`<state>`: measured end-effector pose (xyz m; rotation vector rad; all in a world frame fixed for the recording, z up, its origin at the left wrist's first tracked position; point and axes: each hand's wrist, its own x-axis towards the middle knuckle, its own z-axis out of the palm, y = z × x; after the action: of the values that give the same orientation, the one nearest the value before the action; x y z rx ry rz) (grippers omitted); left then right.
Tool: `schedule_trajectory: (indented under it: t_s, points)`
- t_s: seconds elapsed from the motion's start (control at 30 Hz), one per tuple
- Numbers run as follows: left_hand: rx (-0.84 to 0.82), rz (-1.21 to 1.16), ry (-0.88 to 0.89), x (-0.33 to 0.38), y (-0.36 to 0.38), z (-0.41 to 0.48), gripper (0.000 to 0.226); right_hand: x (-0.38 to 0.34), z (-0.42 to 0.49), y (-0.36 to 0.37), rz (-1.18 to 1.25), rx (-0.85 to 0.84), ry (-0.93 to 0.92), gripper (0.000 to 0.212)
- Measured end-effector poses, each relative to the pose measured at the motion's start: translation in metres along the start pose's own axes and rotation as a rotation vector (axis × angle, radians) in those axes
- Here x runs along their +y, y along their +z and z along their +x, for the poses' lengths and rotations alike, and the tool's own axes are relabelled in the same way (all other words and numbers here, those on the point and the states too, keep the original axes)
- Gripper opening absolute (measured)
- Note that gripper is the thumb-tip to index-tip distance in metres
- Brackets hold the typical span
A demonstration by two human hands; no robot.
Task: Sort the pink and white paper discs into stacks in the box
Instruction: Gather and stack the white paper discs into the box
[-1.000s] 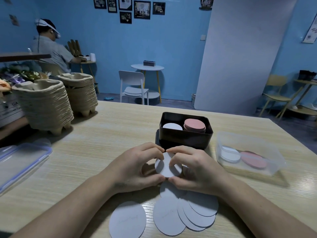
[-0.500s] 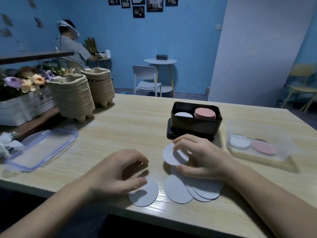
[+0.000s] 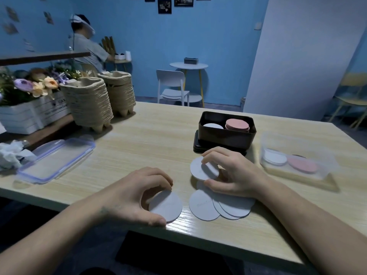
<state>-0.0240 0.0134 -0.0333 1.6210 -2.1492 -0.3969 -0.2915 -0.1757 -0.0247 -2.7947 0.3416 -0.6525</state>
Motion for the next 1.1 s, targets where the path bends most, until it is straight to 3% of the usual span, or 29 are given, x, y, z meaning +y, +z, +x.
schedule_trajectory:
  t_s: [0.3,0.73,0.9,1.1]
  points:
    - [0.215,-0.097,-0.011,0.001,0.006,0.042,0.075,0.008,0.000,0.001,0.022,-0.027,0.014,0.052]
    - [0.284,0.001,0.180,0.008,0.013,0.105,0.054,0.015,0.003,-0.002,0.114,0.046,0.048,0.059]
    - [0.303,-0.105,0.189,0.001,0.029,0.108,0.057,0.017,0.001,-0.003,0.116,0.085,0.039,0.054]
    - [0.332,-0.167,0.203,-0.004,0.032,0.108,0.045,0.018,0.003,0.000,0.061,0.156,-0.028,0.039]
